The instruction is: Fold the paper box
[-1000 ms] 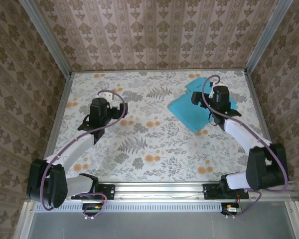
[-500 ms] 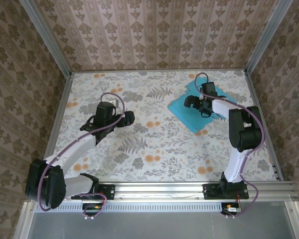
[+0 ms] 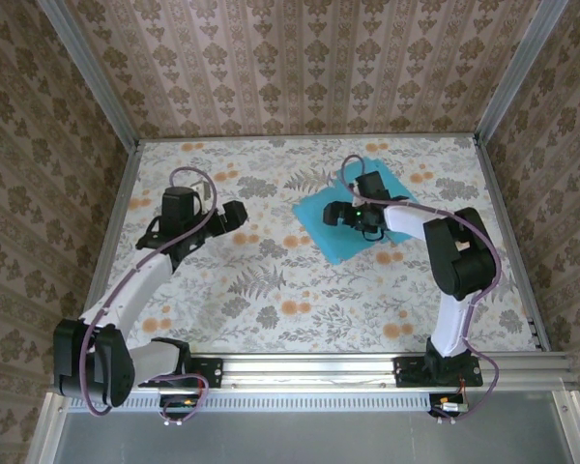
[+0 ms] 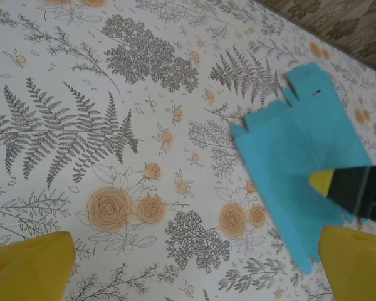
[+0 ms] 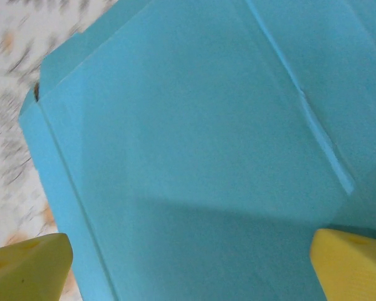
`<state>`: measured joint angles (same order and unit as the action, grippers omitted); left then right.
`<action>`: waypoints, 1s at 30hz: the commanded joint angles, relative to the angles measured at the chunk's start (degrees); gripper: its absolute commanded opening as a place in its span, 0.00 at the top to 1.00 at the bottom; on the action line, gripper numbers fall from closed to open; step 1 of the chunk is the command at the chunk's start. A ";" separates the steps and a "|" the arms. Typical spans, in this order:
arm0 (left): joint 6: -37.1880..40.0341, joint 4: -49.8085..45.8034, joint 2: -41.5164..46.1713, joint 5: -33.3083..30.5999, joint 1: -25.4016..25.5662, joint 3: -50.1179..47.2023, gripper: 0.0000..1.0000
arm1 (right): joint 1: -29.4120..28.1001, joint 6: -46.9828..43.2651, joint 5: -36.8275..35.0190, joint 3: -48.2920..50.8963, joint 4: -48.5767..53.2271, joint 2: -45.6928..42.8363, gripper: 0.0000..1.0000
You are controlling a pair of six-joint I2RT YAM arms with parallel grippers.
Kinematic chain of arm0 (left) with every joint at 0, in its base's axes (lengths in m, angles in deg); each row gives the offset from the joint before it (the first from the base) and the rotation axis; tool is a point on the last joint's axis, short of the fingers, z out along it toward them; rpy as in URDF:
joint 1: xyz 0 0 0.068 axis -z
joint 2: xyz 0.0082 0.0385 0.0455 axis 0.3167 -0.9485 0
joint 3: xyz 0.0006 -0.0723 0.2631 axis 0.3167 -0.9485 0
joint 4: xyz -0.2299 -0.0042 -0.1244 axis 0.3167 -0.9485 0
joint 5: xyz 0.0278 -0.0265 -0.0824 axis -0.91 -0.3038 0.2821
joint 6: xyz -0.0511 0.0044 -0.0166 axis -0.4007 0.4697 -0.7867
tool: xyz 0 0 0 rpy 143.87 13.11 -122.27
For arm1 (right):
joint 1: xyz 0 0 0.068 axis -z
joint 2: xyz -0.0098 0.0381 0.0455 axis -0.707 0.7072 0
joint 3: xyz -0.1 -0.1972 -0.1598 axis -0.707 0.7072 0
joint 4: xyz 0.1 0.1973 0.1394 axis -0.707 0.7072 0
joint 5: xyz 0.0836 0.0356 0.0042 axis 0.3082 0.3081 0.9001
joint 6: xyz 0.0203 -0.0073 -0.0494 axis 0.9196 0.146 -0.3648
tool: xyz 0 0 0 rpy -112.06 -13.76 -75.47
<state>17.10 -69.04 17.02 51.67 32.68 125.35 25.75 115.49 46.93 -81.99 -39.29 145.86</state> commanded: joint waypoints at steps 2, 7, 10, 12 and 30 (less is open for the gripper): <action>3.50 -3.32 -2.68 4.92 -1.12 4.74 0.00 | -6.15 -1.49 7.76 3.54 4.44 -0.10 0.00; 5.75 -2.44 -7.15 8.79 -1.12 7.20 0.00 | -10.49 -4.32 12.55 8.13 4.13 -5.96 0.00; 7.61 -0.87 -10.85 11.95 0.06 9.18 0.00 | -9.63 -4.43 12.59 12.20 4.15 -13.57 0.00; 9.65 -2.62 -14.52 12.10 1.85 12.31 0.04 | -7.63 -3.24 12.68 14.71 4.75 -19.01 0.00; 16.83 -19.02 -50.80 10.05 9.76 47.01 0.22 | 9.41 14.09 6.20 28.99 -1.79 -30.37 0.00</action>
<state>30.39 -82.63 -31.64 61.92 42.47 168.58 34.86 126.66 53.69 -53.86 -37.26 114.43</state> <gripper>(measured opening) 0.777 0.999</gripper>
